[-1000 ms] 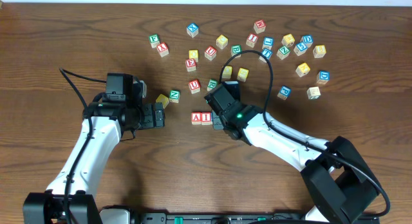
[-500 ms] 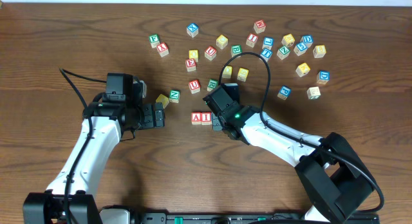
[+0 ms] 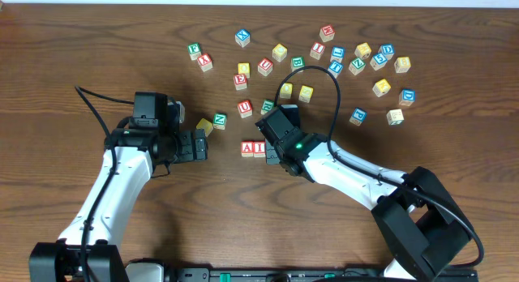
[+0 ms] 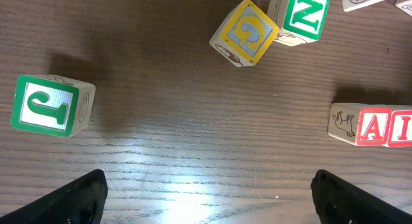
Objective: Spell out AI2
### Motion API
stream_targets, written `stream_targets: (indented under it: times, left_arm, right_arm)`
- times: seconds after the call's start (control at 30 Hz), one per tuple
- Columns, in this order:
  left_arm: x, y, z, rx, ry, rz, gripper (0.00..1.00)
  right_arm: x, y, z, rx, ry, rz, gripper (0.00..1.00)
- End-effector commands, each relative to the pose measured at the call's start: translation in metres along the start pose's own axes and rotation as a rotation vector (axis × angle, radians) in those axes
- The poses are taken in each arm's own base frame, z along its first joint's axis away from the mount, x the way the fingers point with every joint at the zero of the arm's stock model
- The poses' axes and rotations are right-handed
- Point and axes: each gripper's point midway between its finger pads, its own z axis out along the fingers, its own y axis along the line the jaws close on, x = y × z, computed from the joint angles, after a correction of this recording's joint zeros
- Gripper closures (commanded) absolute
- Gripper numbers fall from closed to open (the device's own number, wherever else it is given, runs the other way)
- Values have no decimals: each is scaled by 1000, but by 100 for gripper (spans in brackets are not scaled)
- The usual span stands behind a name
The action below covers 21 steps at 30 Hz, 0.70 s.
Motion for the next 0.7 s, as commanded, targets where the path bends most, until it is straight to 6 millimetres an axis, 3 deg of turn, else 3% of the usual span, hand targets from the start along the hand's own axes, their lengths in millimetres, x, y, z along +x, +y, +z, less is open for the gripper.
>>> stream_targets:
  times: [0.0,0.67]
  left_arm:
    - [4,0,2,8,12,4,1]
    - [4,0,2,8,12,4,1]
  right_arm:
    - [5,0,3,2,11,2,99]
    - [3,3,3,-12,3,-17,99]
